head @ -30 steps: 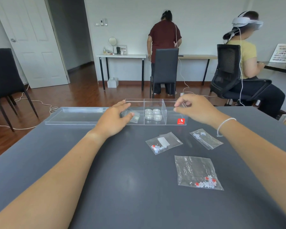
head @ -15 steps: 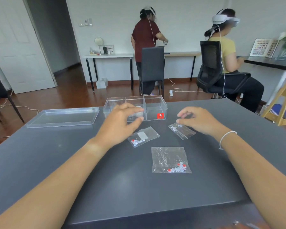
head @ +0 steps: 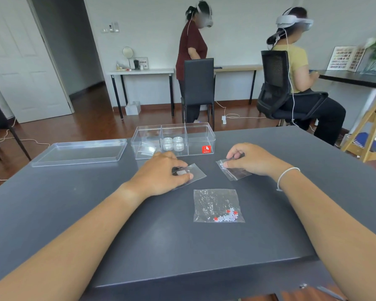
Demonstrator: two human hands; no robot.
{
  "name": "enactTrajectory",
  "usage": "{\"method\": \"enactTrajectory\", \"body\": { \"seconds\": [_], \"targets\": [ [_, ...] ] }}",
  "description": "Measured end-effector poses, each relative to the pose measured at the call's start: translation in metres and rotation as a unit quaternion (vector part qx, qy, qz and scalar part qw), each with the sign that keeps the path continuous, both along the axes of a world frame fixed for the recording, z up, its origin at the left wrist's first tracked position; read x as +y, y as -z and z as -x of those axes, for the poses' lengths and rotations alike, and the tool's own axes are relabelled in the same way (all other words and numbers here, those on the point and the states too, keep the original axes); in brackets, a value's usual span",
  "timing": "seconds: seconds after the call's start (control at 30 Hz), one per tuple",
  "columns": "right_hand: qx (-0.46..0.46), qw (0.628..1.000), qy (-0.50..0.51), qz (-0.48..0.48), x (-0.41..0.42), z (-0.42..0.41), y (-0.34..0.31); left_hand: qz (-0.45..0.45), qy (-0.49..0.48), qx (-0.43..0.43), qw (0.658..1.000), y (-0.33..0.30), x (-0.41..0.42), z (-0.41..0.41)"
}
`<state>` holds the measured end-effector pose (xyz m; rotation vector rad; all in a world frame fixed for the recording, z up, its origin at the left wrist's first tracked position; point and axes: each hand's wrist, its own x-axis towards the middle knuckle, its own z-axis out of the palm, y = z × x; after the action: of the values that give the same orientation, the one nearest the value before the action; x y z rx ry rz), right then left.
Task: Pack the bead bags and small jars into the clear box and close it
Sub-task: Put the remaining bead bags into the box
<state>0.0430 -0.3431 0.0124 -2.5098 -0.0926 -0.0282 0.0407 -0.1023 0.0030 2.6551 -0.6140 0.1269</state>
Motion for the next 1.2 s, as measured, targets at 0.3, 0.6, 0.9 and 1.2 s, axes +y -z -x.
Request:
{"method": "enactTrajectory", "body": {
  "seconds": [0.3, 0.6, 0.9, 1.2],
  "targets": [
    [-0.013, 0.999, -0.006, -0.044, 0.002, 0.0, -0.002, -0.006, -0.011, 0.054, 0.998, -0.006, 0.0, -0.001],
    [-0.011, 0.991, 0.002, -0.133, 0.004, 0.003, -0.008, 0.147, -0.01, 0.093, 0.985, -0.007, 0.004, -0.004],
    [-0.023, 0.969, -0.029, -0.246, 0.006, 0.003, -0.021, 0.312, -0.004, 0.043, 0.949, -0.016, 0.007, -0.005],
    [-0.125, 0.938, -0.004, -0.323, 0.023, -0.018, -0.049, 0.417, -0.029, -0.01, 0.909, -0.023, 0.009, -0.007]
  ]
}}
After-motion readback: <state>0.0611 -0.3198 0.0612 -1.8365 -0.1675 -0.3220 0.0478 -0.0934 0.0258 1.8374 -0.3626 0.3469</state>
